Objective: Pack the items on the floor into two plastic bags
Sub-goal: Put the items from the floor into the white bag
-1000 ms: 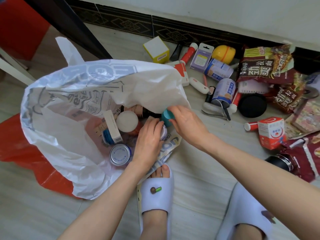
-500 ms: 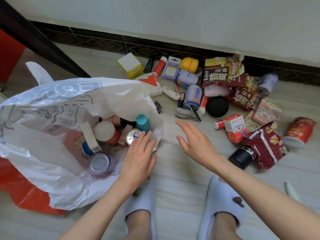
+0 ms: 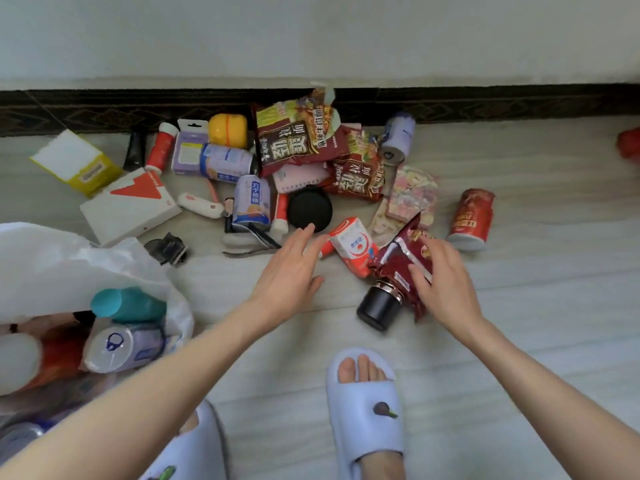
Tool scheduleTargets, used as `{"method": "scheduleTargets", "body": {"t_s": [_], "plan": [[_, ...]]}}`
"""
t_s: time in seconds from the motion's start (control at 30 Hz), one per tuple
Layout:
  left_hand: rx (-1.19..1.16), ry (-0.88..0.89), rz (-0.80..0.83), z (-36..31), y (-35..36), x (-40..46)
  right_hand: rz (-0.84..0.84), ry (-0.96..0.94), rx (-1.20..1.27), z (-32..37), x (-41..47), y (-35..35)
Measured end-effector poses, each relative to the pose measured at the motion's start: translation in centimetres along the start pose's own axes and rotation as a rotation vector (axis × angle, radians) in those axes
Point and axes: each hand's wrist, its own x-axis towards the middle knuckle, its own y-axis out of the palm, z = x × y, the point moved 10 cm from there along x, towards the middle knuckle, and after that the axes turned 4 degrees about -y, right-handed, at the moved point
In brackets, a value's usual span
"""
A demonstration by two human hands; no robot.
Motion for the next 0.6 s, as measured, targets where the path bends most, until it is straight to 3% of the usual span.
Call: {"method": "scheduleTargets", "body": {"t_s": [0.2, 0.3, 0.5, 0.6], "plan": [[0.056, 0.128, 0.148, -2.0, 2.7, 6.6, 0.339, -0.250, -0.294, -0.3, 6.1, 2.1], [-0.011, 0.135, 0.243, -2.1, 4.3, 8.2, 0.400, -0.398, -0.394, 0.3, 7.2, 3.2], [-0.050, 0.223, 0.088, -2.3, 2.9, 8.3, 0.218, -0.547, -0.363, 0.9, 6.4, 2.2], [-0.180, 0.161, 0.035, -1.8, 1.4, 6.5, 0.104, -0.584, -0.476, 1.1, 5.5, 0.2]]}}
